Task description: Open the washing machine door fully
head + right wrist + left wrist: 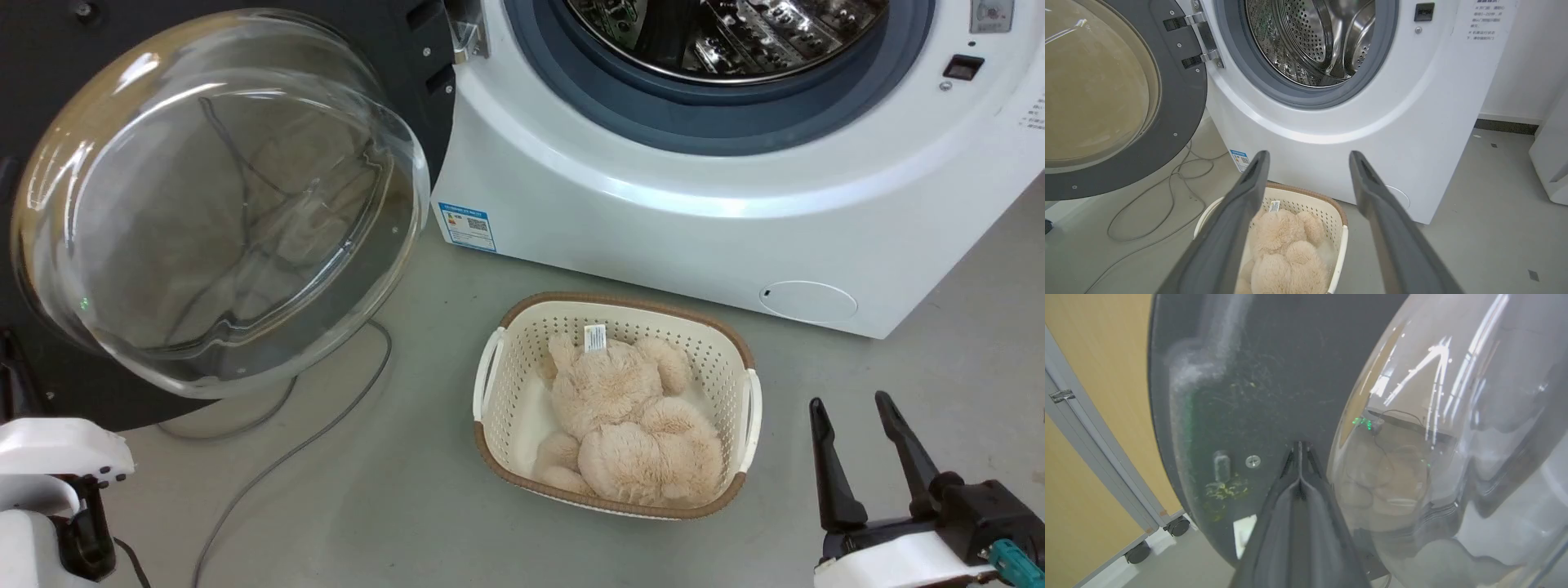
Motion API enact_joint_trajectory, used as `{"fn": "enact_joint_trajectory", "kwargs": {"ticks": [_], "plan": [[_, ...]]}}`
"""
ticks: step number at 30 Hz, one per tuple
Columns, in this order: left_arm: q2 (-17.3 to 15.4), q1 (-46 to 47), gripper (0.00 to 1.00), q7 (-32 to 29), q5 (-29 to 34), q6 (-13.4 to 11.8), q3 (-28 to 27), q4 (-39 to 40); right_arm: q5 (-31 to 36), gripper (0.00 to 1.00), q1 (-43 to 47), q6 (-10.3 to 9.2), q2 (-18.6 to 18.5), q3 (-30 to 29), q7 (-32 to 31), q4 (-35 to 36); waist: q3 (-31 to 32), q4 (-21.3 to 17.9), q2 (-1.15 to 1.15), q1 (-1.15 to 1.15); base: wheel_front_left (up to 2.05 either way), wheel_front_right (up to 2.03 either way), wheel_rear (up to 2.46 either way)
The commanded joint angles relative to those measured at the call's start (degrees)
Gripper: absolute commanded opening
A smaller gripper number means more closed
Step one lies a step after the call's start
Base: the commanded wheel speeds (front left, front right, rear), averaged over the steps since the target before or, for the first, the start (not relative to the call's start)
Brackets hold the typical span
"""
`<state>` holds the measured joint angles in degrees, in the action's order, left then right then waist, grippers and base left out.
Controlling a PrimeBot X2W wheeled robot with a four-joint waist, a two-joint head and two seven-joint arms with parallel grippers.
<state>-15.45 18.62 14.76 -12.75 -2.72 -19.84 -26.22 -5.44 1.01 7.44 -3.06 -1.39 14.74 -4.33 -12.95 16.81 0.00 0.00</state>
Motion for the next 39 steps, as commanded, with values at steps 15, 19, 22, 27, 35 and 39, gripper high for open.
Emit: {"fn": "enact_joint_trajectory", "kwargs": {"ticks": [15, 19, 22, 27, 35, 39], "plan": [[5.1, -2.9, 0.0, 0.2, 6.0, 2.0, -2.9, 4.5, -1.0, 1.0, -0.5, 0.05, 0.2, -0.7, 0.3, -0.3, 3.0, -0.8, 0.0, 0.0, 0.0, 0.0, 0.0], [6.0, -5.4, 0.0, 0.2, 7.2, 3.1, -3.0, 7.5, -1.8, 1.0, 0.3, 0.05, 0.2, -0.7, 0.3, -0.2, 5.0, -1.0, 0.0, 0.0, 0.0, 0.0, 0.0], [6.5, -6.7, 0.0, 0.2, 7.8, 4.1, -2.8, 9.8, -2.2, 1.0, 0.8, 0.05, 0.2, -0.9, 0.3, 0.0, 6.3, -1.3, 0.0, 0.0, 0.0, 0.0, 0.0], [7.7, -9.9, 0.0, 0.2, 8.7, 5.9, -1.9, 14.3, -2.9, 1.0, 1.6, 0.05, 0.2, -1.2, 0.3, 0.2, 8.5, -2.9, 0.0, 0.0, 0.0, 0.0, 0.0], [10.0, -13.5, 1.0, 0.2, 9.0, 8.3, 2.3, 19.6, -3.5, 1.0, 2.6, 0.05, 0.2, -1.5, 0.3, 0.5, 10.5, -5.3, 0.0, 0.0, 0.0, 0.0, 0.0], [10.8, -15.4, 1.0, 0.2, 8.8, 8.9, 4.6, 21.6, -3.7, 1.0, 3.2, 0.05, 0.2, -1.7, 0.3, 0.6, 11.3, -7.0, 0.0, 0.0, 0.0, 0.0, 0.0]]}}
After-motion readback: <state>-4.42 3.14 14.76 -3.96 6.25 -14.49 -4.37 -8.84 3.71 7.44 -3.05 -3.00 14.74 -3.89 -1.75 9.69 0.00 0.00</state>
